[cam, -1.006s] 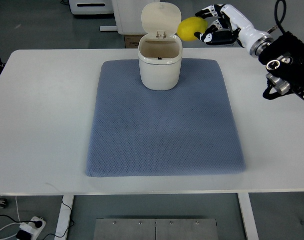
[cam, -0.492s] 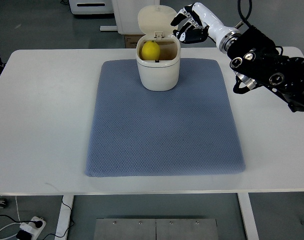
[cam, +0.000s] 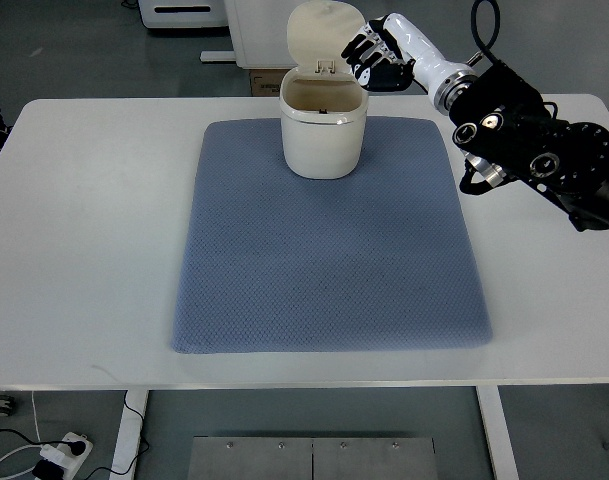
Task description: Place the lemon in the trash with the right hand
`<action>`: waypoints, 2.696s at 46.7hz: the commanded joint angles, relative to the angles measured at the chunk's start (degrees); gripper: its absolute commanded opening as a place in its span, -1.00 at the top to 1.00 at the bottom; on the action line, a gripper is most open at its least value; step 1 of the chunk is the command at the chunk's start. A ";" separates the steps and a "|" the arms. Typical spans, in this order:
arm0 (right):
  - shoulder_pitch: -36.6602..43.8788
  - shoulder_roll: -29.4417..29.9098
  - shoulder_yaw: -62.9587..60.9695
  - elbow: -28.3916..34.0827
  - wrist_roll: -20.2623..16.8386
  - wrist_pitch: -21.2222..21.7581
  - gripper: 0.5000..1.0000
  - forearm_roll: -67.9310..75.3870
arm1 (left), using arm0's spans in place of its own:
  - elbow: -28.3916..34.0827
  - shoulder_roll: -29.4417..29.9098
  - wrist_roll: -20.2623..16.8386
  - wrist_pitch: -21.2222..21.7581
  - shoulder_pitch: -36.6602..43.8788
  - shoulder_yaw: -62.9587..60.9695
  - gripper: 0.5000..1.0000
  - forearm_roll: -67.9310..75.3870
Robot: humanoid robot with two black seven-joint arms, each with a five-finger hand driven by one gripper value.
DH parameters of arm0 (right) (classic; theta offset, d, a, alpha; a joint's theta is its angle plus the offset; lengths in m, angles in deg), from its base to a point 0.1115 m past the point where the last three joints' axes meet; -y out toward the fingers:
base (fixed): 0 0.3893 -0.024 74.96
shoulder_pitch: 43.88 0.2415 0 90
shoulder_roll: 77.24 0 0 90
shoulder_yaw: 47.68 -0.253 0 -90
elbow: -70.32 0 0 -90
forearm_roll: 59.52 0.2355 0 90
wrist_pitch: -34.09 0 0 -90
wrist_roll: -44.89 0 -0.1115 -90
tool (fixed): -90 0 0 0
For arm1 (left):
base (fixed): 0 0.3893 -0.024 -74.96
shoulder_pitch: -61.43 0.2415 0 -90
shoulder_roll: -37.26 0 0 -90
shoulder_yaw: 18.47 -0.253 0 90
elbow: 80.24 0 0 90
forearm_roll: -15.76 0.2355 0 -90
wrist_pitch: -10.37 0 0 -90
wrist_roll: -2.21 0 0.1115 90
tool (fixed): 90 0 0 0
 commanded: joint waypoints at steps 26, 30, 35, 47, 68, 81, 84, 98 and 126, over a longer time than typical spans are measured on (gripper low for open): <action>-4.66 -10.70 -3.89 7.02 0.41 0.55 0.12 0.44 | 0.00 0.00 0.00 0.00 0.07 0.00 -1.00 0.00; -6.33 -11.49 -6.08 7.11 0.32 0.55 -0.09 0.44 | 0.00 0.00 0.00 0.00 -0.01 0.00 -1.00 0.00; -8.52 -12.72 -9.51 7.20 0.14 0.55 -0.25 0.44 | 0.00 0.00 0.00 0.00 -0.01 0.00 -1.00 0.00; -15.55 -13.43 -20.93 7.55 -0.30 0.55 -0.59 0.44 | 0.00 0.00 0.00 0.00 -0.01 0.00 -1.00 0.00; -28.91 -7.28 -47.74 7.55 -1.44 0.55 -0.95 0.44 | 0.00 0.00 0.00 0.00 -0.01 0.00 -1.00 0.00; -35.51 -2.71 -60.66 12.64 -0.74 0.46 -1.00 0.27 | 0.00 0.00 0.00 0.00 -0.01 0.00 -1.00 0.00; -37.00 -1.39 -62.77 13.17 -0.47 0.46 -1.00 0.18 | 0.00 0.00 0.00 0.00 -0.01 0.00 -1.00 0.00; -41.04 0.02 -66.46 13.17 -0.47 0.46 -1.00 0.09 | 0.00 0.00 0.00 0.00 -0.01 0.00 -1.00 0.00; -48.25 8.37 -75.34 13.26 -0.21 7.93 -1.00 0.18 | 0.00 0.00 0.00 0.00 -0.01 0.00 -1.00 0.00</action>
